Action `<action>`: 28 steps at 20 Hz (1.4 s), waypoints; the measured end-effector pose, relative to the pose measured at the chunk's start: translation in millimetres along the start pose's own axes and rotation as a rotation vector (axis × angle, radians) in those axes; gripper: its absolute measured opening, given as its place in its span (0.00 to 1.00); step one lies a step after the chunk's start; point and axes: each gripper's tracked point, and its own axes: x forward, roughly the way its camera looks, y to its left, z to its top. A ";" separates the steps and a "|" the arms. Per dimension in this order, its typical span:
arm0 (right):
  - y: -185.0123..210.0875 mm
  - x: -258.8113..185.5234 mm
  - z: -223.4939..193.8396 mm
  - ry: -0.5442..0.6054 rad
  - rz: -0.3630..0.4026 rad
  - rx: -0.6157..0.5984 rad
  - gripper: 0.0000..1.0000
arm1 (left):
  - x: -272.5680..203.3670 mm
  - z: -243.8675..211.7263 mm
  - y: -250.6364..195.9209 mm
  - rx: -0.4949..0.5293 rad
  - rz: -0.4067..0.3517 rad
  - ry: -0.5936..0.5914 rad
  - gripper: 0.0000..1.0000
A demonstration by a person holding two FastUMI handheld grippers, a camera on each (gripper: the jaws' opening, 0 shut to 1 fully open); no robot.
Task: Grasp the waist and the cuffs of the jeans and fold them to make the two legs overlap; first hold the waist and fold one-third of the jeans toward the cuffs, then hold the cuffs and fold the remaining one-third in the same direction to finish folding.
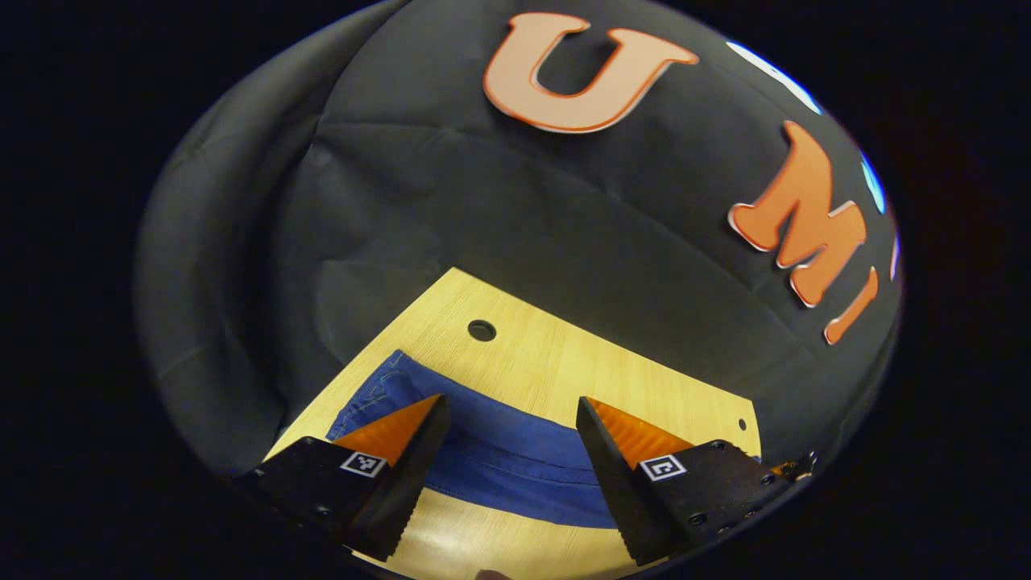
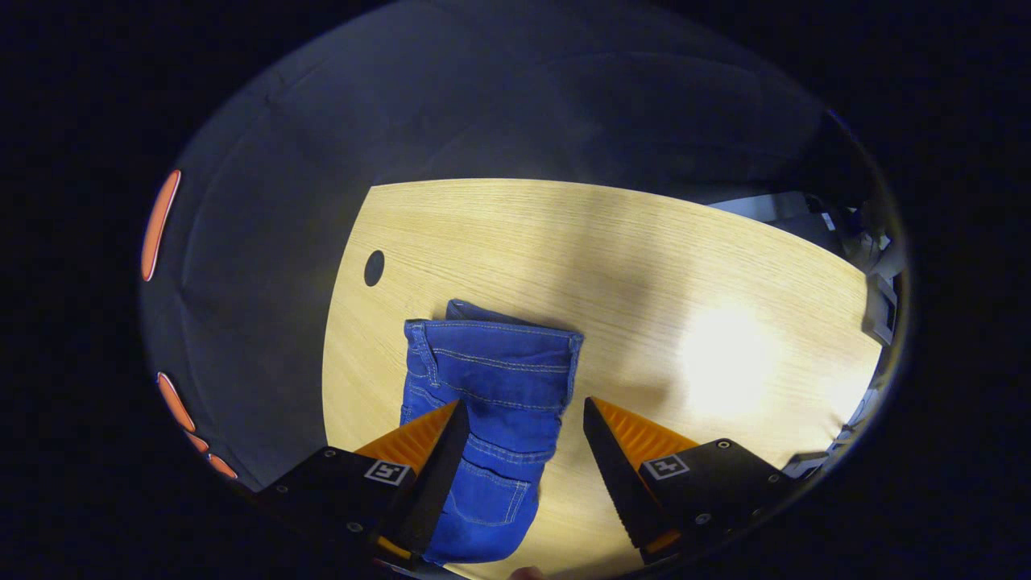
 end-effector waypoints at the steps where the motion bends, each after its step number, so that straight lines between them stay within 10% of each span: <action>1: 1.3 5.6 0.9 -0.005 0.009 -0.018 0.89 | -7.2 -1.1 -6.2 0.038 0.003 -0.020 0.98; 10: -3.7 33.1 7.8 -0.033 0.012 -0.054 0.88 | -75.3 -26.7 -41.2 0.116 0.014 -0.077 0.98; 15: -2.5 37.8 5.5 -0.076 0.032 -0.149 0.39 | -96.6 -46.0 -50.3 0.189 0.048 -0.084 0.98; 20: 21.5 16.3 7.5 -0.160 0.115 -0.265 0.19 | -103.4 -63.1 -58.3 0.196 0.045 -0.069 0.98; 28: 78.3 -57.9 -5.0 -0.302 0.263 -0.511 0.25 | -105.0 -73.3 -73.3 0.198 0.041 -0.062 0.98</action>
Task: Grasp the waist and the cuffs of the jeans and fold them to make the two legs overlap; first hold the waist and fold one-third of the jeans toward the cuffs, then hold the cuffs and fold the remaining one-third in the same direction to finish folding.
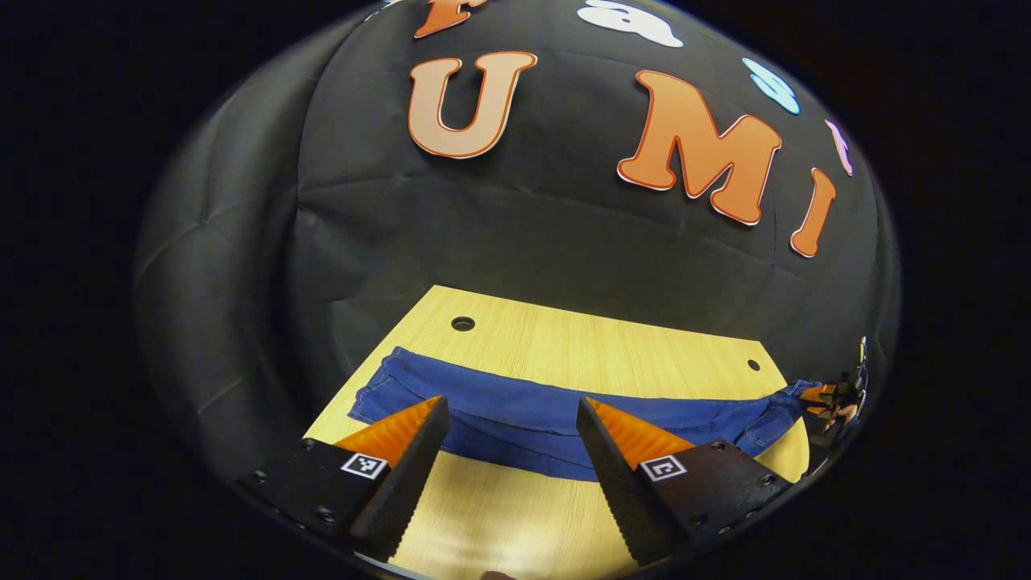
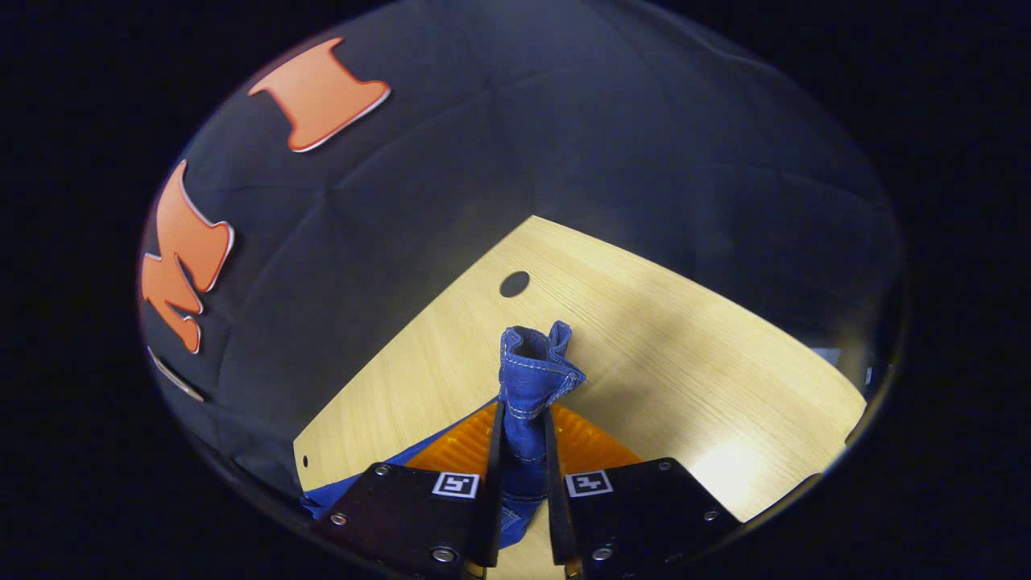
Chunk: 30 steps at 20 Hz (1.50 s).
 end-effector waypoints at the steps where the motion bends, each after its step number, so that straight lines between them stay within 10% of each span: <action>1: 7.7 -9.4 4.4 -0.022 0.006 -0.025 0.25 | -3.0 -2.1 -2.1 0.001 -0.001 -0.001 0.98; 17: 112.4 -110.1 -6.5 -0.249 0.051 -0.318 0.24 | -4.9 -8.6 20.7 0.029 -0.083 -0.006 0.98; 30: 265.0 -80.7 -142.1 -0.151 0.176 -0.597 0.24 | 30.9 -12.1 101.1 -0.029 -0.105 0.038 0.98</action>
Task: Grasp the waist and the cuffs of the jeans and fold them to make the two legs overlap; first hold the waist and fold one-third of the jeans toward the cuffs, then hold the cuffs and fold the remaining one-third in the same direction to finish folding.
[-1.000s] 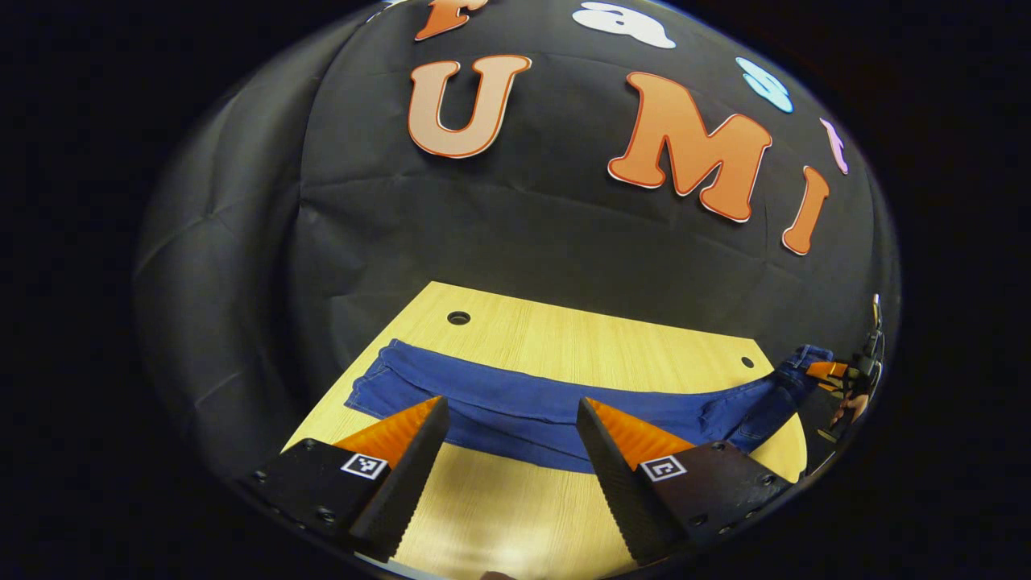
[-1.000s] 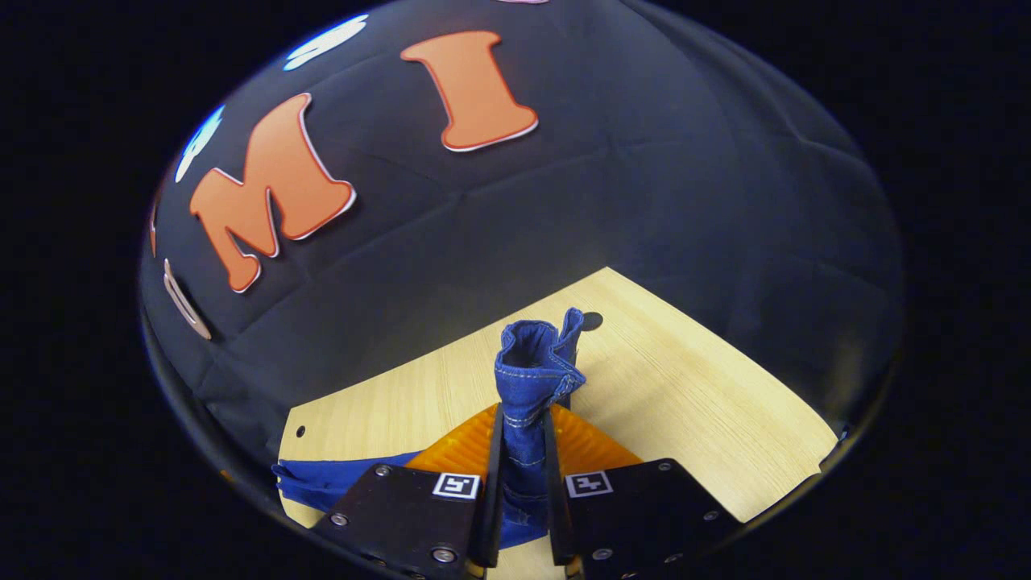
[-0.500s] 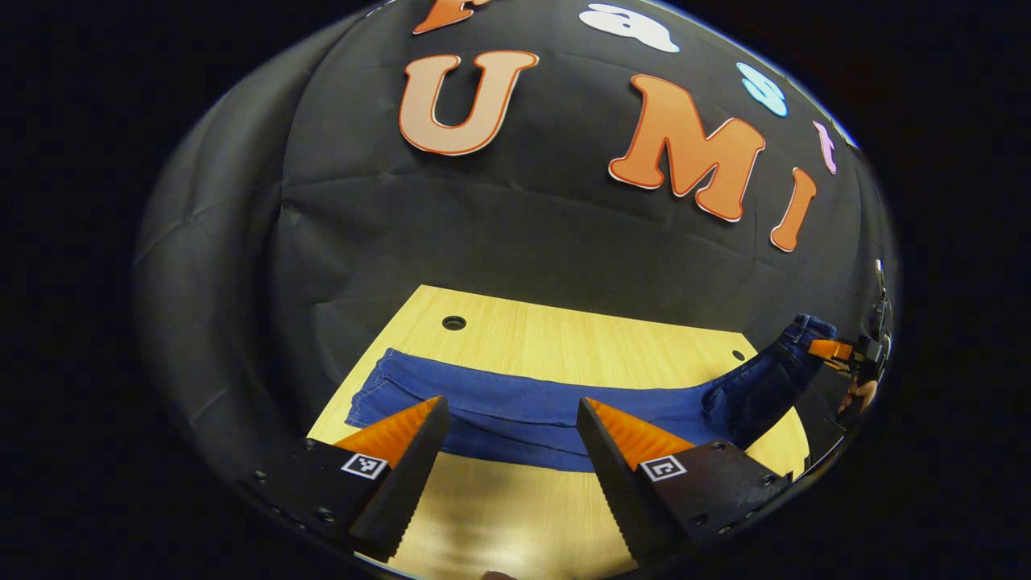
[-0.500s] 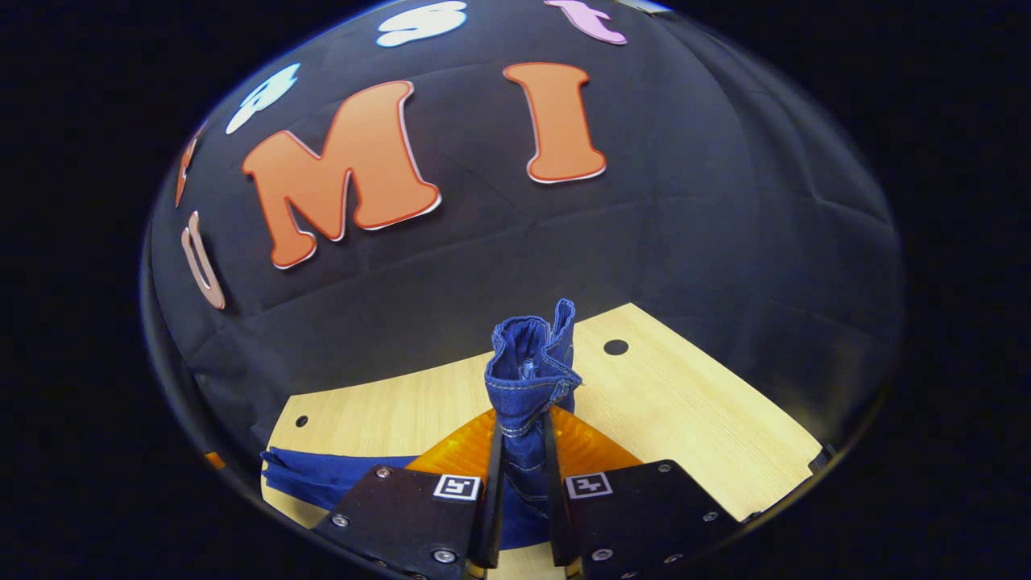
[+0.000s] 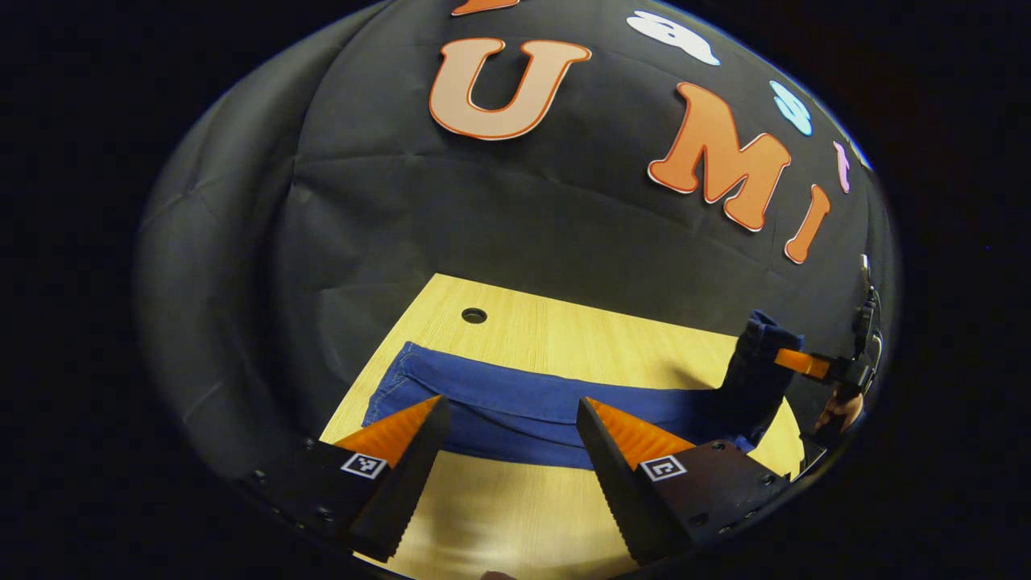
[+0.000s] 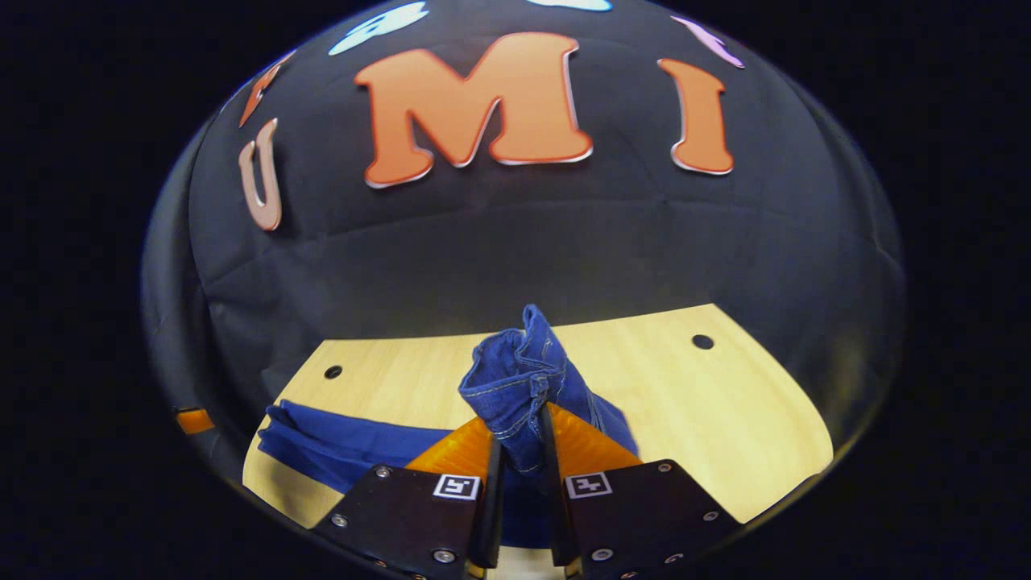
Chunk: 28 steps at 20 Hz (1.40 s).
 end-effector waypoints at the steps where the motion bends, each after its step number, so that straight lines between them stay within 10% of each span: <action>1: 13.4 7.1 -6.8 0.008 0.015 -0.021 0.25 | 3.0 -2.4 5.8 -0.003 0.006 0.007 0.98; 9: 77.4 40.3 -90.2 0.125 0.102 -0.128 0.24 | 33.8 -23.7 24.9 -0.072 -0.010 0.093 0.98; 14: 90.5 37.2 -143.0 0.252 0.145 -0.190 0.30 | 64.5 -57.7 27.7 -0.288 -0.048 0.215 0.98; 20: 89.7 21.3 -136.2 0.243 0.166 -0.217 0.71 | 93.6 -85.9 57.2 -0.670 -0.045 0.295 0.98; 28: 45.9 -24.4 -54.5 0.037 0.052 -0.231 0.84 | 112.9 -110.6 127.4 -0.905 0.032 0.300 0.98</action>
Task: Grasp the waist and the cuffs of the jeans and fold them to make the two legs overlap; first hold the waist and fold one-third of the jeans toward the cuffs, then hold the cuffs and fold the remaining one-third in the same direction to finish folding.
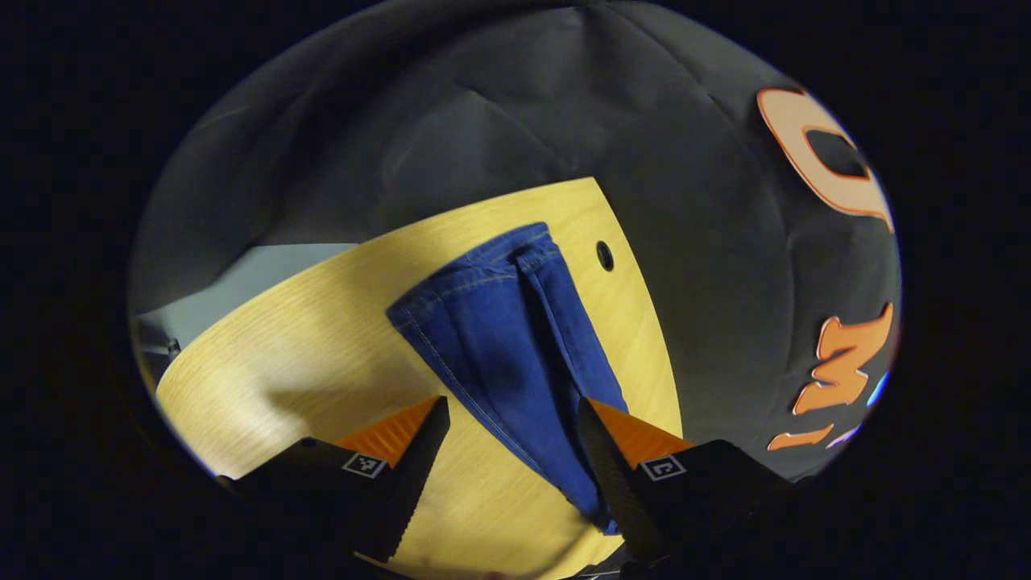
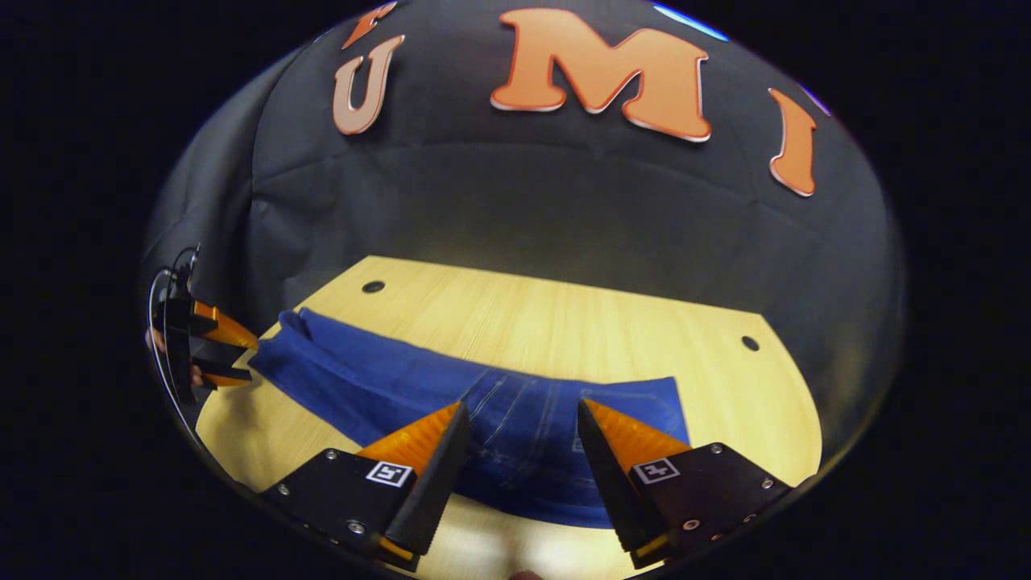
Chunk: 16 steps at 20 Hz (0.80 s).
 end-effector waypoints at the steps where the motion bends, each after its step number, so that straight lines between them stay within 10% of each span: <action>1: -7.6 -7.4 10.3 -0.027 -0.019 0.008 0.85 | 6.5 7.0 2.3 -0.028 -0.004 -0.007 0.98; 9: -102.8 -94.5 72.0 -0.217 -0.250 0.043 0.87 | 27.0 22.1 3.5 -0.057 0.010 -0.023 0.91; 16: -143.8 -137.5 85.4 -0.284 -0.381 0.060 0.87 | 55.8 19.1 -12.5 0.013 0.232 0.060 0.92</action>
